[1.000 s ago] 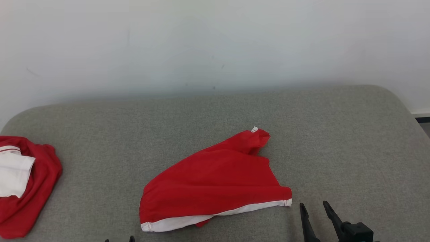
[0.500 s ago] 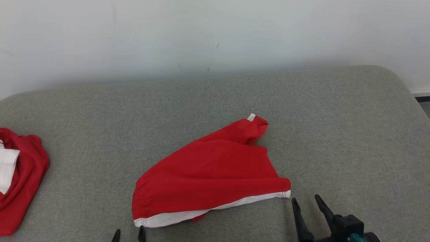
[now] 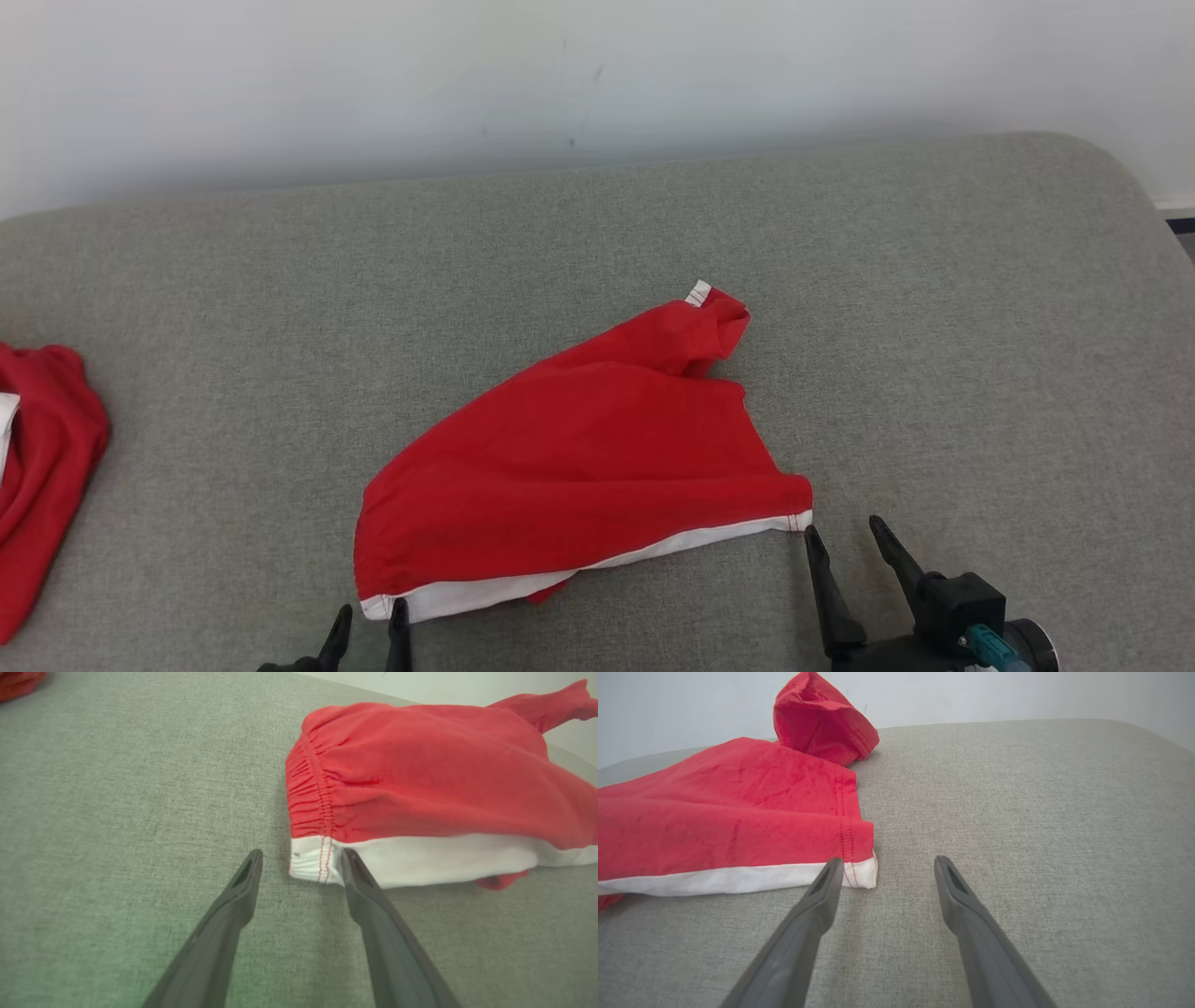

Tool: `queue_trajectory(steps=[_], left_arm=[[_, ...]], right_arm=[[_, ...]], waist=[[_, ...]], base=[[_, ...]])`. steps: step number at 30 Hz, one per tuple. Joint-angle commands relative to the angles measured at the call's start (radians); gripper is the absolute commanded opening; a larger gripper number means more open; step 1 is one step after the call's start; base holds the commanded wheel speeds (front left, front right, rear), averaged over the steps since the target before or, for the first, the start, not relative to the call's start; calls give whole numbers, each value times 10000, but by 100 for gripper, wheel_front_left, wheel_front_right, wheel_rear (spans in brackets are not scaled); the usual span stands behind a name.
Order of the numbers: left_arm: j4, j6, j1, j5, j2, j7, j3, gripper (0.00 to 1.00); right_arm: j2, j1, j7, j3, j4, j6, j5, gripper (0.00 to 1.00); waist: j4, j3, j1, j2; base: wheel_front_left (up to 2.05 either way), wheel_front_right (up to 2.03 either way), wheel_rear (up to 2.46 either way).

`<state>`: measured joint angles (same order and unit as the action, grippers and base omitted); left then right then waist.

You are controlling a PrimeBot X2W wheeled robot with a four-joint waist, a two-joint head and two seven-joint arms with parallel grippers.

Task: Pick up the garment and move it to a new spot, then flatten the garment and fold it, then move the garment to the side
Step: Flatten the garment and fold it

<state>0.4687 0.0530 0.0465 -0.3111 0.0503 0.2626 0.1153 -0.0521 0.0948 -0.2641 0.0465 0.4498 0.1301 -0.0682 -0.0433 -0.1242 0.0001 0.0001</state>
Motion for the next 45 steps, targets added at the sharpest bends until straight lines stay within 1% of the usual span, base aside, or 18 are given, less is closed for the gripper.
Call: queue_trajectory(steps=[1, 2, 3, 4, 6, 23, 24, 26, 28, 30, 31, 32, 33, 34, 35, 36, 41, 45], left_arm=[[25, 22, 108, -69, 2, 34, -12, 78], [37, 25, 125, -64, 0, 34, -7, 75], [46, 27, 141, -51, -1, 34, -4, 49], [53, 31, 156, -41, 0, 34, -7, 40], [64, 41, 185, 12, 0, 34, 0, 0], [96, 106, 314, 215, 2, 34, 100, 0], [90, 103, 316, 220, 1, 34, 111, 0], [80, 115, 345, 245, 1, 34, 120, 0], [75, 125, 356, 258, 1, 32, 121, 0], [69, 150, 380, 306, 3, 34, 123, 0], [65, 132, 386, 321, 3, 34, 120, 0], [64, 142, 386, 338, 3, 34, 125, 0], [65, 139, 388, 351, 1, 34, 131, 0], [75, 146, 387, 367, 3, 34, 130, 0], [91, 155, 389, 385, 3, 34, 115, 0], [111, 166, 387, 409, 3, 34, 97, 0], [30, 253, 252, 535, 1, 34, 32, 0], [-209, 344, 135, 631, 3, 34, -78, 0]], right_arm=[[17, 73, -2, 15, 14, 13, 47, 100], [15, 73, -2, 27, 25, 13, 53, 100], [13, 94, -2, 42, 35, 13, 59, 100], [10, 130, -2, 52, 43, 13, 59, 100], [4, 214, -2, 66, 45, 13, 56, 100], [-74, 462, -2, 550, 532, 13, 15, 100], [-72, 481, -2, 556, 592, 13, -2, 95], [-69, 571, -2, 589, 751, 13, -7, 88], [-66, 624, -3, 595, 822, 13, -15, 85], [-63, 725, -3, 606, 1012, 13, -26, 69], [-62, 745, -2, 624, 1112, 13, -39, 65], [-61, 784, -2, 636, 1203, 13, -45, 46], [-59, 814, -2, 644, 1267, 13, -93, 38], [-60, 847, -3, 677, 1305, 13, -120, 24], [-59, 868, -2, 703, 1330, 13, -133, 6], [-58, 862, -2, 715, 1345, 13, -142, 0], [-102, 630, -2, 702, 1048, 13, -324, 0], [-115, 345, -2, 708, 319, 13, -613, 0]], waist=[[12, -29, -1, -1], [15, -46, -1, -1], [14, -65, -1, -1], [11, -88, -1, -1], [9, -137, -1, -1], [193, -304, -1, -1], [209, -311, -1, -1], [238, -340, -1, -1], [256, -354, -1, -1], [300, -374, -1, -1], [320, -381, -1, -1], [339, -386, -1, -1], [360, -386, -1, -1], [377, -382, -1, -1], [387, -375, -1, -1], [396, -353, -1, -1], [433, -64, -1, -1], [416, 443, -1, -1]], base=[[0, 0, 0], [0, 0, 0], [0, 0, 0], [0, 0, 0], [0, 0, 0], [0, 0, 0], [0, 0, 0], [0, 0, 0], [0, 0, 0], [0, 0, 0], [0, 0, 0], [0, 0, 0], [0, 0, 0], [0, 0, 0], [0, 0, 0], [0, 0, 0], [0, 0, 0], [0, 0, 0]])
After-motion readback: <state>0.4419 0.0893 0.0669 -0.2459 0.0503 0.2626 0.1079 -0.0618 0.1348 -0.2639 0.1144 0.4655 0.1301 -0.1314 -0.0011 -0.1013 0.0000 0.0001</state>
